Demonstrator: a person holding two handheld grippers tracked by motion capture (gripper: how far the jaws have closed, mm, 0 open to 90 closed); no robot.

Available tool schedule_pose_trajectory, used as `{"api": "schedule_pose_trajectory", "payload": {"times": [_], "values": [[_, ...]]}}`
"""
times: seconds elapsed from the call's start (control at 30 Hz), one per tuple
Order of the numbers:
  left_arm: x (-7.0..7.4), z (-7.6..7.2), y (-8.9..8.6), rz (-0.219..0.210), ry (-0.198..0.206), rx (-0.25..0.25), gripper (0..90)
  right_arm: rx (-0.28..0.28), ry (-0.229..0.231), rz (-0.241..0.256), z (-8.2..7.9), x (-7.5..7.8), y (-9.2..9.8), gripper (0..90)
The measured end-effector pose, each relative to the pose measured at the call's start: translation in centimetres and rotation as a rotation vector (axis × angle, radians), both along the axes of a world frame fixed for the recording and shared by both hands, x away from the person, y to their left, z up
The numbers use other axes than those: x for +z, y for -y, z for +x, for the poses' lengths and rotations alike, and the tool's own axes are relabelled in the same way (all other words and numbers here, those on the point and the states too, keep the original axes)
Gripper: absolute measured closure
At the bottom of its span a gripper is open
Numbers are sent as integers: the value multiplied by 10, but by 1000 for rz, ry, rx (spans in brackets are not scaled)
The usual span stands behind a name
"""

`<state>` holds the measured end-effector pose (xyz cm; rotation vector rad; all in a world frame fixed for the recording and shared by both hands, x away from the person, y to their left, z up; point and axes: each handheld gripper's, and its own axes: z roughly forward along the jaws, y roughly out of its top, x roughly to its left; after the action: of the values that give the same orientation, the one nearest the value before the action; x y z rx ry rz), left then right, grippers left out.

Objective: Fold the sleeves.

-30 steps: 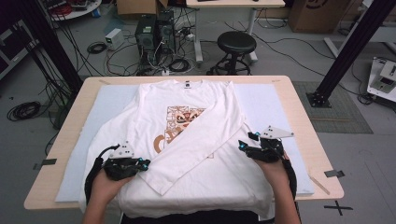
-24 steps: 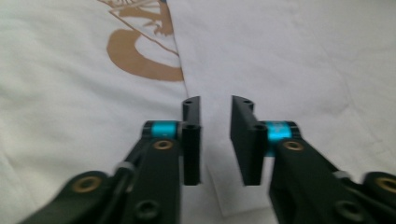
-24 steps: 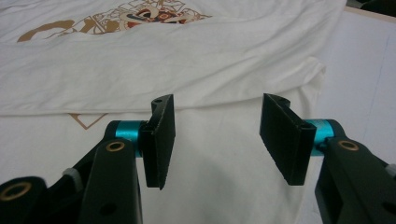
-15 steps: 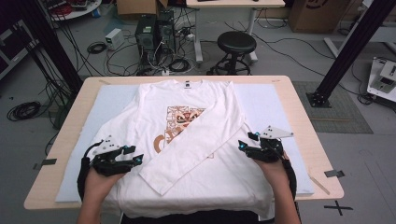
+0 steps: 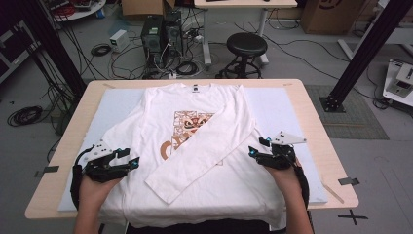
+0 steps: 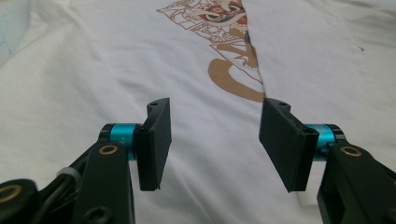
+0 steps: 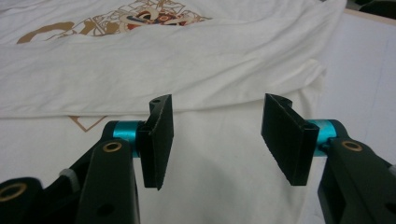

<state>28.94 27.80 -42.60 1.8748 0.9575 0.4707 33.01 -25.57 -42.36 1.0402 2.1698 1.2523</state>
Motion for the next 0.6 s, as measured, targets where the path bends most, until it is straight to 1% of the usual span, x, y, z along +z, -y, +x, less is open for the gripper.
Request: {"api": "schedule_pose_trajectory", "payload": {"times": [0.1, 0.23, 0.27, 0.3, 0.33, 0.4, 0.43, 0.47, 0.5, 0.53, 0.57, 0.6], "values": [[-1, 0, -4, 6, -8, 14, 434, -12, 5, 3, -1, 1, 3, 438], [-4, 2, -12, 52, -27, 68, 424, -21, 3, 3, 0, 0, 4, 433], [-5, 2, -14, 70, -36, 82, 424, -21, 4, 2, 0, 0, 4, 433], [-6, 2, -16, 84, -54, 91, 428, -19, 0, 2, 0, 0, 3, 433], [-8, 3, -18, 105, -73, 91, 442, -19, 0, 1, 0, -1, 3, 433], [-12, 5, -20, 133, -103, 102, 457, -17, 2, -3, 1, -1, 3, 434], [-14, 5, -21, 147, -124, 103, 486, -13, 2, -2, 1, -1, 3, 435], [-17, 7, -21, 178, -144, 104, 518, -17, 3, -3, 0, -1, 2, 437], [-21, 7, -20, 191, -143, 103, 556, -18, 7, -3, 0, 0, 2, 437], [-21, 7, -20, 185, -138, 92, 586, -17, 6, -3, 0, 0, 2, 438], [-21, 7, -19, 183, -128, 93, 642, -17, 4, -3, 0, 0, 2, 439], [-21, 7, -18, 182, -127, 86, 683, -15, 6, -6, 0, 0, 2, 440]]}}
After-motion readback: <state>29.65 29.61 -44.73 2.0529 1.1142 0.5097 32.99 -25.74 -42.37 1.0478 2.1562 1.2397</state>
